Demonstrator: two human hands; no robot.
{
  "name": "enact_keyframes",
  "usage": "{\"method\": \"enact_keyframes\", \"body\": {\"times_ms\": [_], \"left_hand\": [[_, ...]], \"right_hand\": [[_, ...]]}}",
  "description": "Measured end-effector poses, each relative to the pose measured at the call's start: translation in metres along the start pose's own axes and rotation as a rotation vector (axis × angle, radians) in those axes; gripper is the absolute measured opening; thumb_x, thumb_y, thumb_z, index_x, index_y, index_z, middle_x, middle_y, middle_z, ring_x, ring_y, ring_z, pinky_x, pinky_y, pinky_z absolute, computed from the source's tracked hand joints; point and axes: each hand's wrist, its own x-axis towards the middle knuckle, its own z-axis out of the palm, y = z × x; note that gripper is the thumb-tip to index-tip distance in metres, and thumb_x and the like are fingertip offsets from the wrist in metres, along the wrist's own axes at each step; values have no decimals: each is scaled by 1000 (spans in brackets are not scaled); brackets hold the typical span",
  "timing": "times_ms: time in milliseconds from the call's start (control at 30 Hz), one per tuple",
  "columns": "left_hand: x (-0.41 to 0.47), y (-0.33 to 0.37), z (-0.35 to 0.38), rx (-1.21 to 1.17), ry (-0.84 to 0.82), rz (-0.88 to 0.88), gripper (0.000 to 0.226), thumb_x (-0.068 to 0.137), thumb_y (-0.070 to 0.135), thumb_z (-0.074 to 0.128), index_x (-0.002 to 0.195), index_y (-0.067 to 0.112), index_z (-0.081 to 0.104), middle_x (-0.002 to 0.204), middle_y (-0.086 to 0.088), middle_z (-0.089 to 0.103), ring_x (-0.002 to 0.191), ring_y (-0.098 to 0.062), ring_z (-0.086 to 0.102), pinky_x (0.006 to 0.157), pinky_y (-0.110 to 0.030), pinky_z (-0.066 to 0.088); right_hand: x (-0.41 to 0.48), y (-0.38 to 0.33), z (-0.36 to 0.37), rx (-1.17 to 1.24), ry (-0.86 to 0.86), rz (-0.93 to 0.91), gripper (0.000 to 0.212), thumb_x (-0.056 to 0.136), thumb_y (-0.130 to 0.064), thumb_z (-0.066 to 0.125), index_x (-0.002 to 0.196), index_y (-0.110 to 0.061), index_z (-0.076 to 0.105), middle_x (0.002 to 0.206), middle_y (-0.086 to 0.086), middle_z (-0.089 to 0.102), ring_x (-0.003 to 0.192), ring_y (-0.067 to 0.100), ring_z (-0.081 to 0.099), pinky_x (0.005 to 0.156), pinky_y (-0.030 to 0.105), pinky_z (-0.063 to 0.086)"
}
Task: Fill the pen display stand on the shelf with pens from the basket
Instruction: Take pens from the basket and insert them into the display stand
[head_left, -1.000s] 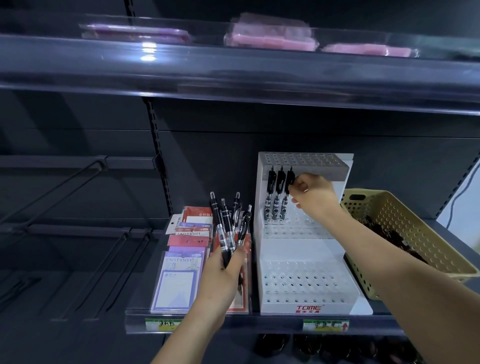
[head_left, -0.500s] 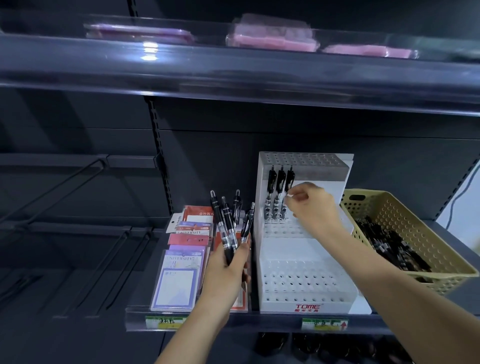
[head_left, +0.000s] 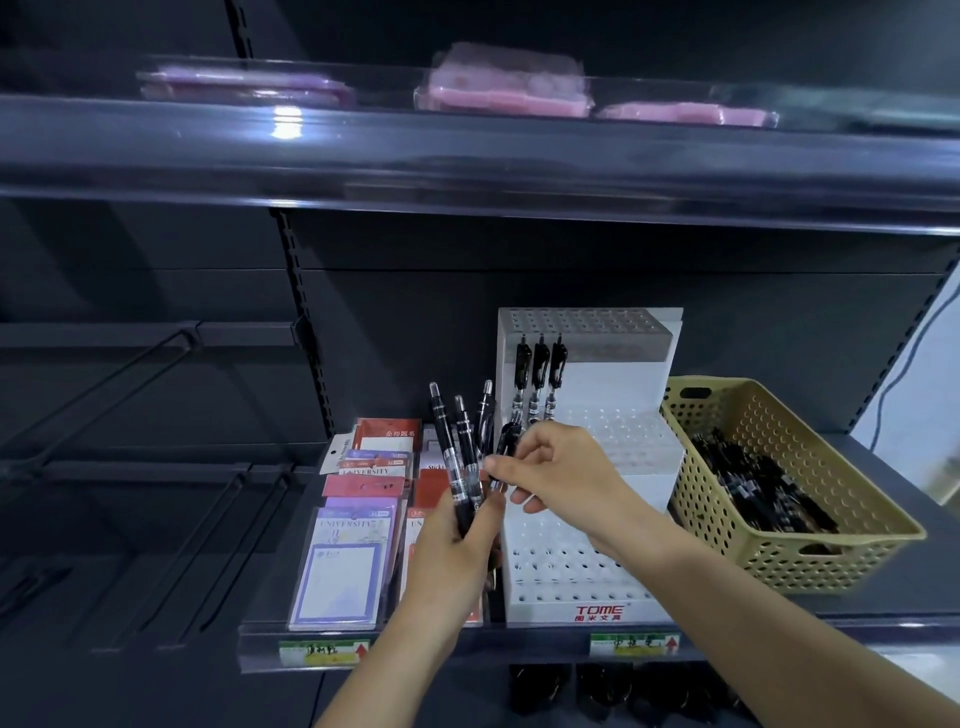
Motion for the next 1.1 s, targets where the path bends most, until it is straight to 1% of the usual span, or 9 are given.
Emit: {"method": "enact_keyframes", "body": {"times_ms": [67,167,300,467,533,633,767,967,1100], "left_hand": [[-1,1,1,-29,-36,-9,15,93,22,53,89,8,57,60,-1,48,55,-11,50,47,-16,41],[-1,2,2,-91,-25,-43,15,94,20,52,85,8,57,70,-7,49,68,-22,54,39,-11,38],[2,-2,2,-91,-20,-47,14,92,19,55,88,7,59,70,-5,54,60,-14,57,47,-13,44],[4,-5,3,-60,-8,-17,10,93,22,53,90,13,58,74,5,63,75,-16,60,54,-18,42],[5,-4,1,-127,13,-32,7,94,20,53,92,14,56,78,4,63,80,-14,62,59,-15,47],[5,-3,-2,-118,27,-34,7,94,20,53,94,14,54,78,1,58,73,-10,57,54,-8,46],[6,-6,-6,-8,30,2,12,93,28,53,88,17,53,63,4,46,58,-10,43,59,-22,39],[6,-5,-8,-69,-2,-51,16,92,32,52,85,19,51,62,4,44,57,-10,42,57,-19,39],[7,-5,-11,-139,0,-97,20,91,32,54,87,13,52,63,1,42,51,-8,39,58,-22,44]], "right_hand": [[-1,0,-1,27,-2,16,23,79,-20,75,77,-8,56,64,5,61,58,13,60,53,19,51],[-2,0,-5,93,-39,31,12,84,-13,68,79,-8,59,72,7,62,61,10,62,59,18,54],[-3,4,-10,150,-62,42,14,88,-4,61,75,-5,62,71,7,64,64,10,64,68,18,56],[-3,-2,-26,193,15,36,4,85,-2,64,84,-2,68,84,18,70,72,16,68,70,19,57],[2,-10,-42,185,106,6,7,84,-3,64,90,-1,68,86,15,71,74,15,68,71,19,57],[14,-20,-69,124,303,-54,9,83,-7,66,91,-6,69,81,8,72,79,19,70,76,26,58],[33,-22,-85,-38,523,-145,12,85,-12,67,74,-14,70,76,8,72,80,26,71,83,45,56],[55,-23,-77,-202,571,-193,17,88,-16,61,77,-5,68,80,16,70,82,34,66,73,37,54],[65,-19,-70,-276,513,-191,21,89,-14,59,81,4,67,86,24,68,85,39,64,79,42,53]]}}
